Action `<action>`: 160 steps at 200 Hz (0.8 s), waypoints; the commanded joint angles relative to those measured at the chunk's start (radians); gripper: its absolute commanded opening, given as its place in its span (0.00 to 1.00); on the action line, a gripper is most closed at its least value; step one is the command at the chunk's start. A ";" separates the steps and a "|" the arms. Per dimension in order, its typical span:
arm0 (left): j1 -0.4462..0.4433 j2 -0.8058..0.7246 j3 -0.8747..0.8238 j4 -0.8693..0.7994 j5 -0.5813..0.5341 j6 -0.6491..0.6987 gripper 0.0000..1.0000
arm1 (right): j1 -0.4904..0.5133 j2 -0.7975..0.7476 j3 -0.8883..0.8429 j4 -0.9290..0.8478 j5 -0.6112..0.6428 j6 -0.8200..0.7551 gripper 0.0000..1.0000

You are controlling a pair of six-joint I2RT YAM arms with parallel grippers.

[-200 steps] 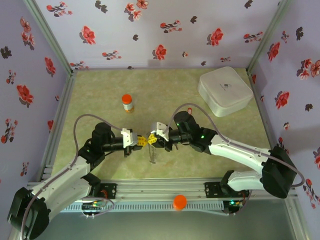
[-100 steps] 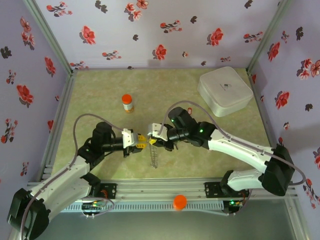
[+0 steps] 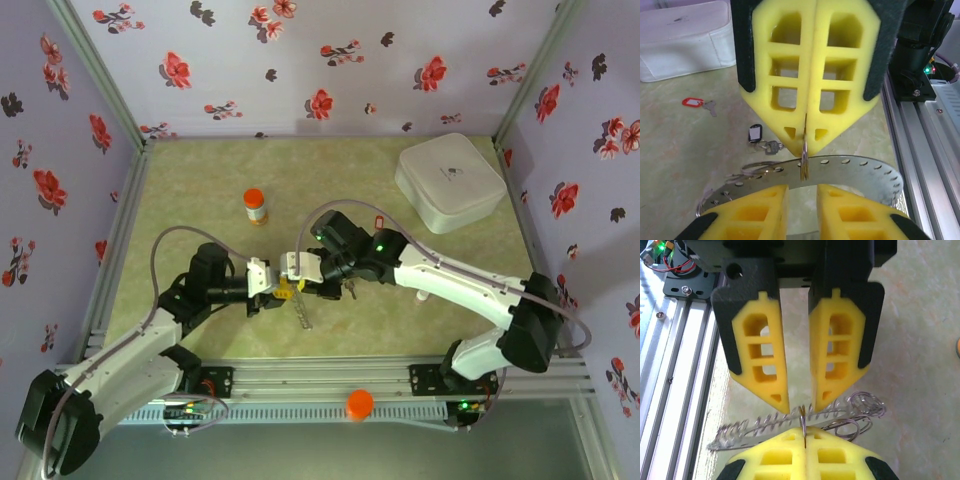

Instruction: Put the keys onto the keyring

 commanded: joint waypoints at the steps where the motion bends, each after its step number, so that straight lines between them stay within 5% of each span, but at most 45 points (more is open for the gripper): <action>1: -0.009 0.009 0.032 0.003 0.032 -0.018 0.19 | 0.016 0.012 0.041 -0.013 0.006 -0.016 0.00; 62: -0.012 0.003 0.021 0.045 0.046 -0.041 0.18 | 0.033 0.034 0.038 0.010 0.005 -0.007 0.00; 112: -0.012 -0.003 0.011 0.074 0.055 -0.040 0.00 | 0.032 0.007 0.014 0.035 0.016 0.019 0.00; 160: -0.012 -0.030 -0.081 0.380 0.080 -0.175 0.00 | -0.081 -0.274 -0.315 0.471 -0.152 0.201 0.28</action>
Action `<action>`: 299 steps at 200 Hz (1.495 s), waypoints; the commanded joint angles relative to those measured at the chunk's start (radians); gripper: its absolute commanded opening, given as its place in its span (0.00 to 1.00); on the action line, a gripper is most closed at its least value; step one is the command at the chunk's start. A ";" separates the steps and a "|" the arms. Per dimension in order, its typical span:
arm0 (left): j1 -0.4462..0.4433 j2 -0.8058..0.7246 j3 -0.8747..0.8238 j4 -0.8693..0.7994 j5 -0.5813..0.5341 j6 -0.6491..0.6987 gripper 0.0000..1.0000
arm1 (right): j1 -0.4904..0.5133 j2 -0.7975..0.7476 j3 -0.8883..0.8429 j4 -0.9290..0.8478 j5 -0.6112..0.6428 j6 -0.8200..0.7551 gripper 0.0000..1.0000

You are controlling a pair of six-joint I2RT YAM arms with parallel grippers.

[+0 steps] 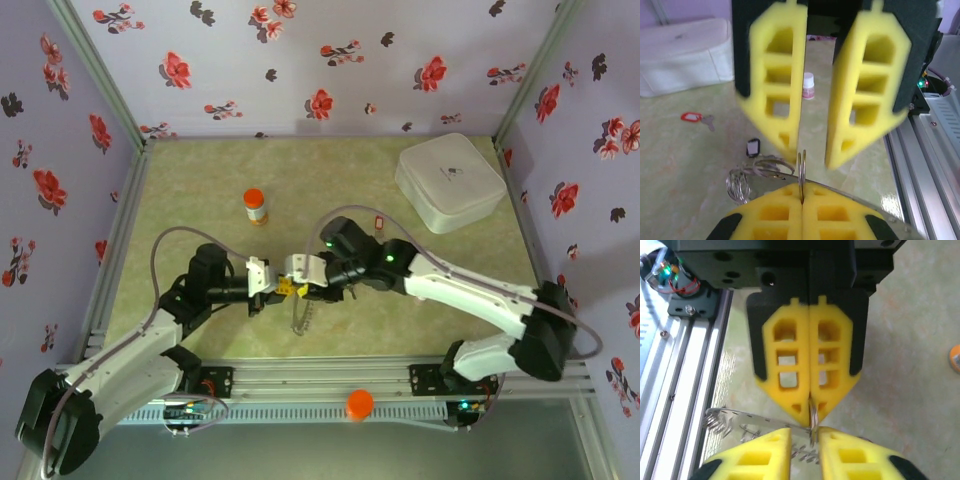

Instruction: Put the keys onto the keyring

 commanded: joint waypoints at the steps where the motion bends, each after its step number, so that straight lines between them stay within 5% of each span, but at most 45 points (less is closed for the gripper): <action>1: -0.005 -0.018 -0.055 0.278 0.049 -0.122 0.00 | -0.061 -0.146 -0.151 0.296 -0.115 0.126 0.28; 29: -0.005 0.024 -0.079 0.466 0.066 -0.221 0.00 | -0.070 -0.193 -0.263 0.454 -0.151 0.190 0.28; 117: -0.005 0.041 -0.078 0.485 0.101 -0.243 0.00 | -0.068 -0.132 -0.276 0.555 -0.188 0.259 0.23; 165: -0.006 0.040 -0.078 0.477 0.103 -0.242 0.00 | -0.068 -0.101 -0.252 0.550 -0.216 0.260 0.02; 170: -0.006 0.038 -0.079 0.475 0.100 -0.238 0.00 | -0.067 -0.101 -0.249 0.543 -0.214 0.259 0.00; 177: -0.005 0.030 -0.079 0.462 0.083 -0.227 0.19 | -0.066 -0.101 -0.241 0.526 -0.213 0.251 0.00; 183: -0.005 0.020 -0.079 0.447 0.065 -0.215 0.25 | -0.067 -0.103 -0.235 0.506 -0.210 0.243 0.00; 239: -0.005 -0.052 -0.012 0.094 -0.039 -0.025 0.26 | -0.016 -0.062 -0.052 0.062 0.030 0.006 0.00; 299: -0.007 -0.039 0.004 0.037 -0.036 -0.001 0.20 | 0.056 0.049 0.123 -0.149 0.169 -0.057 0.00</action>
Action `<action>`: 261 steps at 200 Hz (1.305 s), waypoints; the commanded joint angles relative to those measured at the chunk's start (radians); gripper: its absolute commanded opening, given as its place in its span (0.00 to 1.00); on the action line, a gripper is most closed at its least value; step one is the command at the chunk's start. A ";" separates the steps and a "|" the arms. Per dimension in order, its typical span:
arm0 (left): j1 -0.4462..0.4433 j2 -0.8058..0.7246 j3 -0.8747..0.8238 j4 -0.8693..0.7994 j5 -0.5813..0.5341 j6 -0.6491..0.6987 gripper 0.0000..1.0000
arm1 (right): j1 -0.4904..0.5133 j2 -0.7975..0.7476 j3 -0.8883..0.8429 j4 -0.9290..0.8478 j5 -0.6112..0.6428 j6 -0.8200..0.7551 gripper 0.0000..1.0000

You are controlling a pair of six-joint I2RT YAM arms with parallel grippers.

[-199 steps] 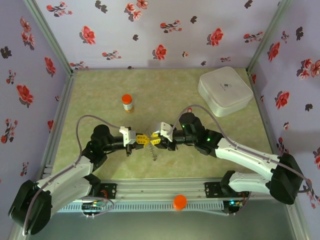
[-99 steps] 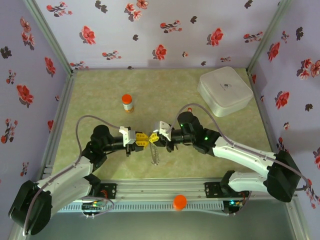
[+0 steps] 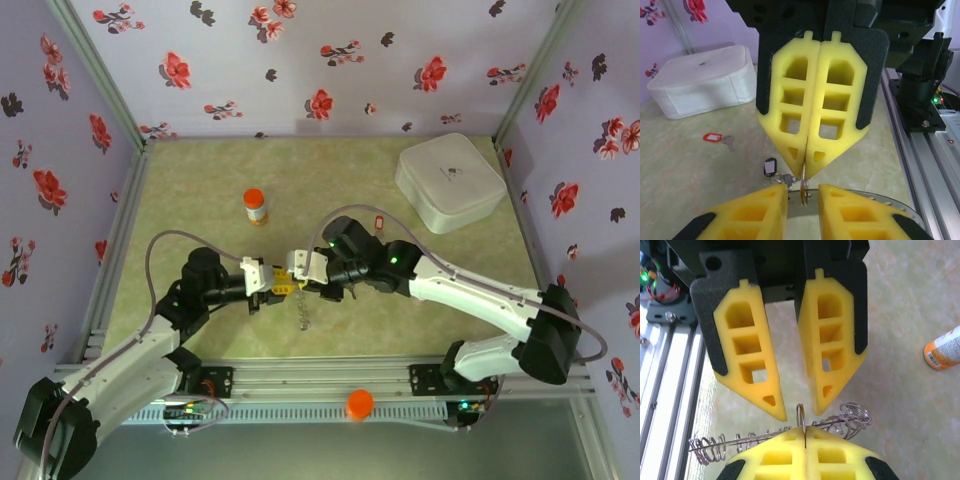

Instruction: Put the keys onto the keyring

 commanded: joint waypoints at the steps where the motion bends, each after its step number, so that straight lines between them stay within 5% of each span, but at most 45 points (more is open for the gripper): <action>1: -0.007 0.007 0.030 -0.047 -0.004 0.035 0.20 | 0.024 0.022 0.069 -0.113 0.072 -0.055 0.00; 116: -0.008 0.029 0.050 -0.088 0.009 0.057 0.16 | 0.050 0.041 0.090 -0.050 -0.016 -0.022 0.00; 150: -0.008 0.020 0.035 -0.039 0.015 0.034 0.03 | 0.049 0.014 0.045 0.008 -0.038 -0.001 0.00; 159: -0.008 0.017 0.028 -0.013 0.021 0.024 0.00 | 0.048 0.003 0.035 0.016 -0.025 0.003 0.00; 173: -0.008 0.009 0.012 0.040 0.031 -0.010 0.00 | 0.030 -0.044 -0.002 0.057 -0.026 0.025 0.16; 215: 0.000 0.038 -0.054 0.397 0.079 -0.219 0.00 | -0.166 -0.290 -0.313 0.535 -0.307 0.280 0.27; 261: 0.001 0.101 -0.040 0.512 0.131 -0.321 0.00 | -0.167 -0.281 -0.356 0.551 -0.347 0.316 0.28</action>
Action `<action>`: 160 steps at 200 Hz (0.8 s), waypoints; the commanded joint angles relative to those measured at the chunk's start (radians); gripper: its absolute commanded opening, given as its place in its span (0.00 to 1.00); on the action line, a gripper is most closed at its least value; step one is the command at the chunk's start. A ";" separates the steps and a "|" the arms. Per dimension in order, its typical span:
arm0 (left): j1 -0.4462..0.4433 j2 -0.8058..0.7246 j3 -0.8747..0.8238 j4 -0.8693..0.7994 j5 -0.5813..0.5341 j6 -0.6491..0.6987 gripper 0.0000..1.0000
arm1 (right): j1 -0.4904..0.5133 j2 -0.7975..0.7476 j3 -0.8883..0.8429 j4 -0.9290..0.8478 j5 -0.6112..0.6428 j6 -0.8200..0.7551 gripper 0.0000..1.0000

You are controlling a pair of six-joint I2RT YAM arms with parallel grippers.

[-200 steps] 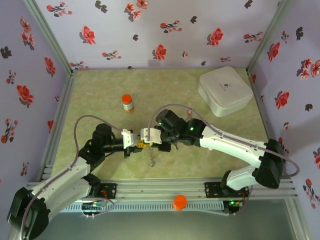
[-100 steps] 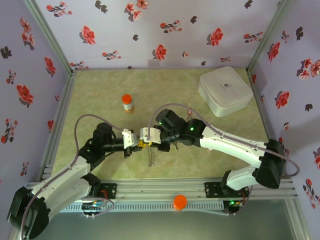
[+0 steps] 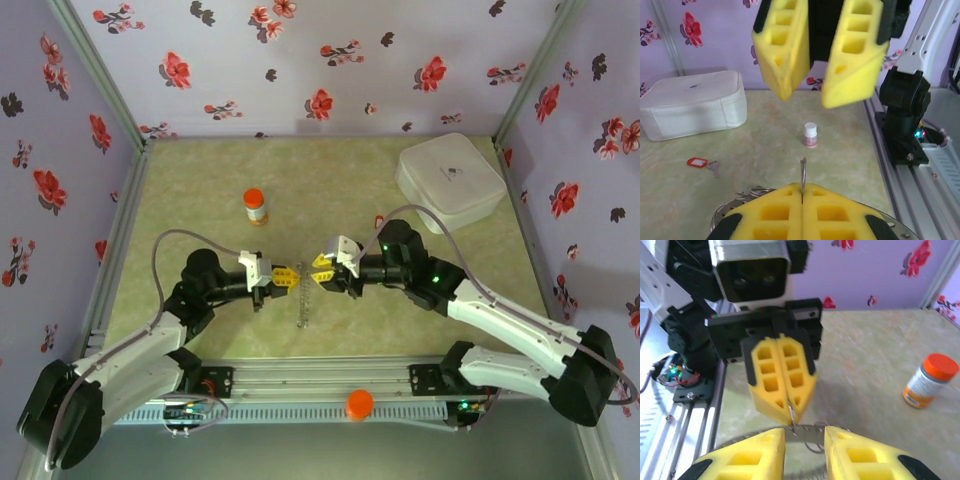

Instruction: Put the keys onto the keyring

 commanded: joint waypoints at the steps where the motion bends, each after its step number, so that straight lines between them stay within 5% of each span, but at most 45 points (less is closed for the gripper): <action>1: 0.003 0.002 0.008 0.166 0.049 -0.094 0.00 | 0.003 0.013 -0.033 0.106 -0.070 0.076 0.28; 70: 0.003 -0.012 0.008 0.170 0.048 -0.086 0.00 | 0.017 0.067 -0.046 0.209 -0.081 0.124 0.29; 160: 0.003 -0.021 0.009 0.174 0.053 -0.097 0.00 | 0.029 0.111 -0.011 0.146 -0.082 0.082 0.13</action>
